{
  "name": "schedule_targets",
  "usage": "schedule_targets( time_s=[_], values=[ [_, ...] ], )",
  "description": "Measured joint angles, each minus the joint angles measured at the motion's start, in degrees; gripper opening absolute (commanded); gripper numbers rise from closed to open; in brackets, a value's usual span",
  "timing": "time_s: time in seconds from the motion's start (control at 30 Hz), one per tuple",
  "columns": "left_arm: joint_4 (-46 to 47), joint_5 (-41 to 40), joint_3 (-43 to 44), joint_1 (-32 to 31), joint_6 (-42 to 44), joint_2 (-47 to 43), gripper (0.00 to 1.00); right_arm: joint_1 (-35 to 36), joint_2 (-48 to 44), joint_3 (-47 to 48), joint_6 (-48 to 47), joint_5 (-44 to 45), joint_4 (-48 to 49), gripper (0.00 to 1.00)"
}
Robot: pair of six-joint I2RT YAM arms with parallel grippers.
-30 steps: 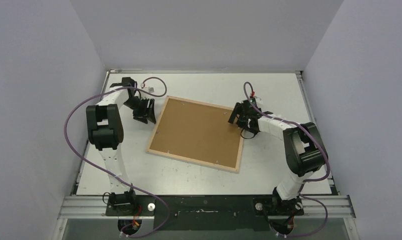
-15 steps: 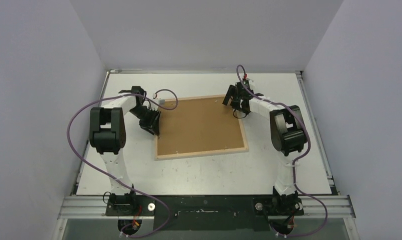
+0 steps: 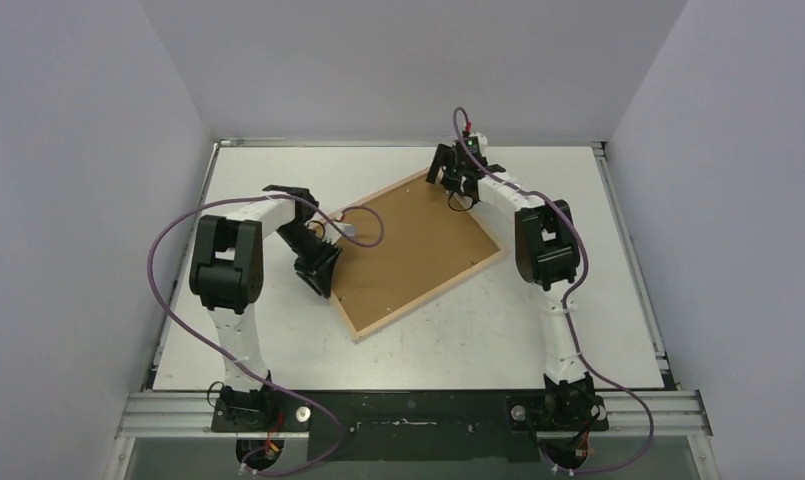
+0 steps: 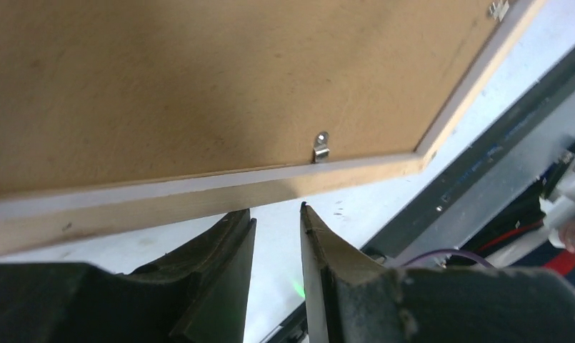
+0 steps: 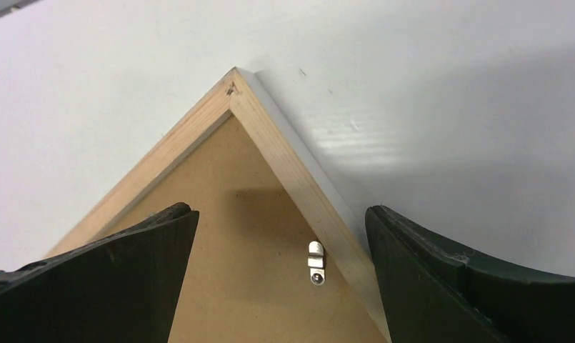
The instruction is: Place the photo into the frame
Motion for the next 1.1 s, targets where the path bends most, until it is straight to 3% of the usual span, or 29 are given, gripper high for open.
schedule_targets(
  time_s=[0.23,0.27,0.3,0.33,0.37,0.6,0.87,0.97,1.1],
  values=[
    [-4.3,5.7,1.0,-5.1,1.1,0.0,0.46,2.1,4.7,7.8,-1.4,-1.4,-0.9,0.9],
    [-3.6,6.6,1.5,-5.5,1.2,0.0,0.54,2.7,4.6,8.0,-1.5,-1.7,-1.5,0.9],
    [-3.0,7.3,2.1,-5.7,1.4,0.0,0.71,3.4,4.6,8.2,-1.7,-1.8,-1.8,0.9],
    [-2.7,7.7,2.5,-5.7,1.6,-0.1,0.94,4.0,4.5,8.2,-1.9,-1.7,-2.1,0.9],
    [-2.3,7.8,2.7,-5.6,1.7,-0.3,0.98,4.4,4.4,8.3,-2.2,-1.7,-2.5,0.9],
    [-1.8,1.4,7.1,-1.0,-1.2,-7.2,0.96,5.2,-1.2,7.0,-4.2,2.9,-6.3,0.9],
    [1.3,-7.3,23.8,8.4,-4.0,-12.0,0.96,2.8,-19.1,-7.2,-4.2,11.7,-5.8,0.9],
    [4.8,-10.0,26.8,13.3,-6.4,-11.0,0.99,2.4,-27.1,-17.7,-2.5,12.7,-4.5,0.9],
    [5.4,-9.4,32.4,18.7,-8.3,-4.2,0.7,2.4,-36.3,-31.3,1.2,11.4,-3.7,0.9]
  ],
)
